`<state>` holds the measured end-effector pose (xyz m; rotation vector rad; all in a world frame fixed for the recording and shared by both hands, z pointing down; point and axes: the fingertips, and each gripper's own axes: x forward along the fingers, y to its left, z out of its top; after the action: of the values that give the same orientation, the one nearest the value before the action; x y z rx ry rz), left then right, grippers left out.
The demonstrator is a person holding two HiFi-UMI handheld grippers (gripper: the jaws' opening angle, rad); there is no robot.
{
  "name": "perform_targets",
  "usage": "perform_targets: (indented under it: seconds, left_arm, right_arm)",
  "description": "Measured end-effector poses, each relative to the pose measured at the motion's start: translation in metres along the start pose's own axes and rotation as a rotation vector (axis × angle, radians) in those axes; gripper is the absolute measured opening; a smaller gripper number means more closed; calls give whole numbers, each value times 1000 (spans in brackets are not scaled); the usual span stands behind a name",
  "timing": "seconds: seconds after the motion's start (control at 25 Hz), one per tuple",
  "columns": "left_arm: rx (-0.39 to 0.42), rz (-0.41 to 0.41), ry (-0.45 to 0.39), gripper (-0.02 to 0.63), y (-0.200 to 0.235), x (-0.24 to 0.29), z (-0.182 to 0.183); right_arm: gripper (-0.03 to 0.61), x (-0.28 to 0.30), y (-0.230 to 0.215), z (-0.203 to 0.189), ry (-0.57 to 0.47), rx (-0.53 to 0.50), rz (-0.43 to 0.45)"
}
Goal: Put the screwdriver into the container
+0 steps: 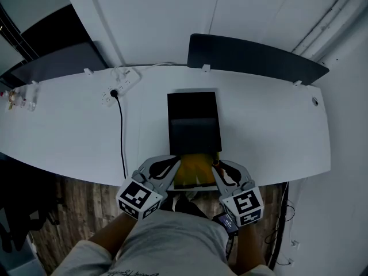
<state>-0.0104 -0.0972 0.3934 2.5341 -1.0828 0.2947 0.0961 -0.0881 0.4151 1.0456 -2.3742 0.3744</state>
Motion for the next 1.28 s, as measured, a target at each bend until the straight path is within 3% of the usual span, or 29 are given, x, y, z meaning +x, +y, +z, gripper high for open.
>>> perform_targets:
  seconds: [0.24, 1.28]
  left_arm:
    - [-15, 2, 12, 2, 4, 2, -7]
    - [-69, 29, 60, 2, 27, 8, -42]
  right_arm:
    - [84, 12, 3, -13, 61, -45, 9]
    - [84, 37, 0, -61, 189, -58, 42]
